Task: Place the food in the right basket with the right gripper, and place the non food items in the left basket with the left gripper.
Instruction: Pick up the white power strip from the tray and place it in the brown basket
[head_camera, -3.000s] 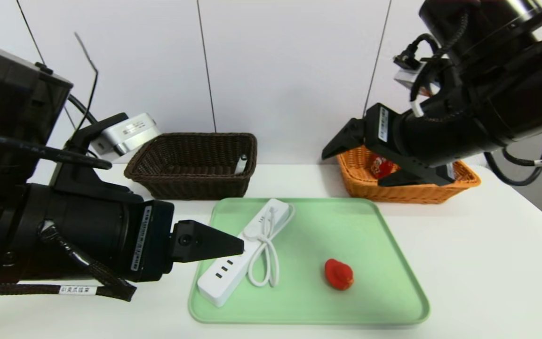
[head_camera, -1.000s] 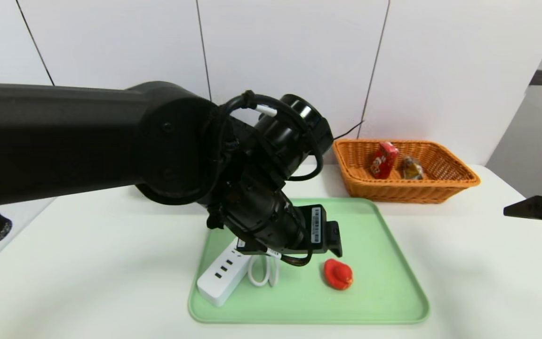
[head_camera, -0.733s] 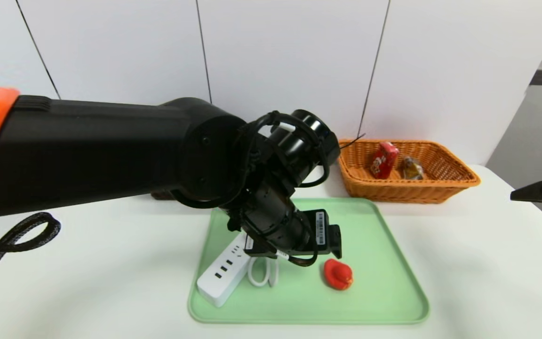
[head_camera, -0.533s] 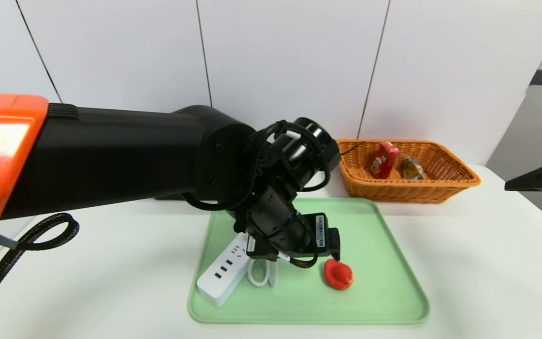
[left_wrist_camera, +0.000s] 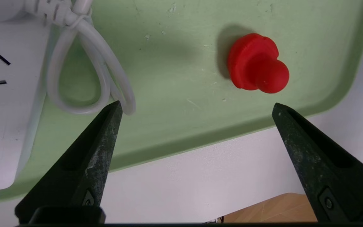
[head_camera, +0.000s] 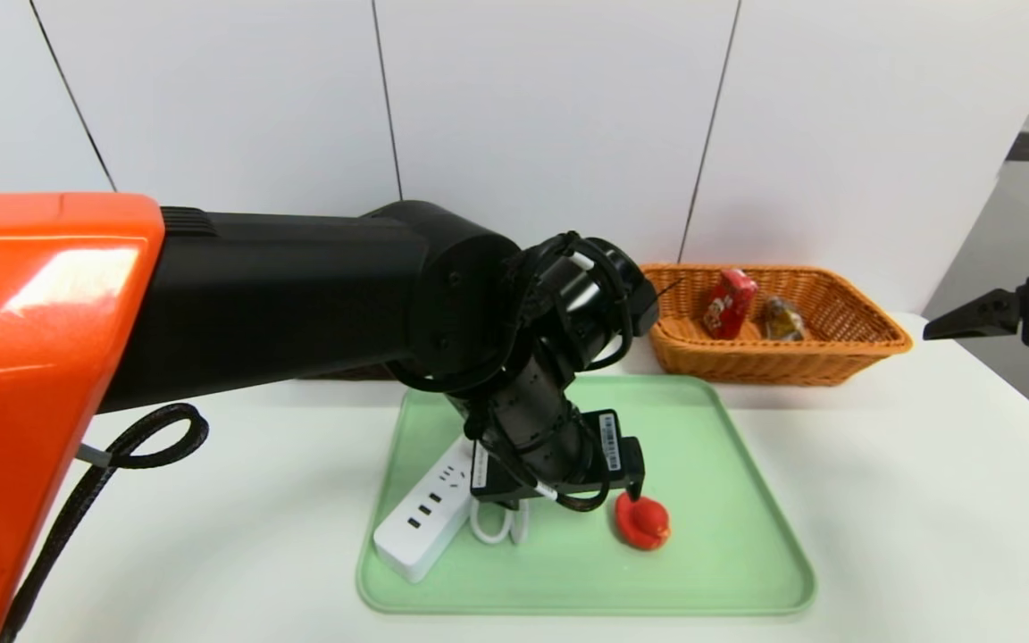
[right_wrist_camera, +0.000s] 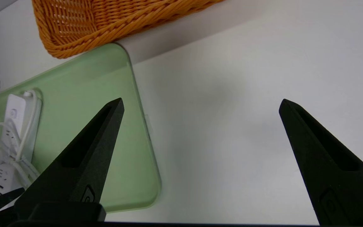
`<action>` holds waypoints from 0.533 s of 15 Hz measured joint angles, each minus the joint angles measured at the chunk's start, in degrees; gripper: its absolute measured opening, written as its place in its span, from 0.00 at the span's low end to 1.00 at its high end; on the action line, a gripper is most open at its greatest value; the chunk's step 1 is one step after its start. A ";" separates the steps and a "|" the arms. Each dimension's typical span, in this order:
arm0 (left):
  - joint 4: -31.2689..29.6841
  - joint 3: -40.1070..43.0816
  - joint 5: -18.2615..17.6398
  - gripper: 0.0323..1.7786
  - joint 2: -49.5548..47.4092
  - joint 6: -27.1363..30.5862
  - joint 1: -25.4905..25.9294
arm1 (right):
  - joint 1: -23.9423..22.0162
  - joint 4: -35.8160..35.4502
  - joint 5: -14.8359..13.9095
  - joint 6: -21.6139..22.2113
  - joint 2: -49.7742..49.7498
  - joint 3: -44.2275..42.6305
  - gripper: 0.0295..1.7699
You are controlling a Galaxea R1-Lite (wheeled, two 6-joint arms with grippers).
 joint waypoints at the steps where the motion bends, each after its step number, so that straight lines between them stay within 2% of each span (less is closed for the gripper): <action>1: 0.24 -0.10 0.68 0.95 0.28 0.05 0.00 | 0.56 0.02 1.82 0.16 0.50 -0.20 0.96; 3: 0.60 -0.02 2.28 0.95 0.99 0.79 0.00 | 1.77 0.02 7.14 0.20 1.24 -0.52 0.96; 4: 0.83 0.04 3.24 0.95 1.43 1.26 0.00 | 2.16 0.00 8.94 0.22 1.77 -0.61 0.96; 6: 0.93 -0.05 3.82 0.95 2.15 1.43 0.00 | 2.49 -0.07 10.50 0.60 2.90 -0.66 0.96; 8: 1.15 -0.07 3.88 0.95 2.51 1.46 0.00 | 2.57 -0.13 13.67 0.96 3.56 -1.12 0.96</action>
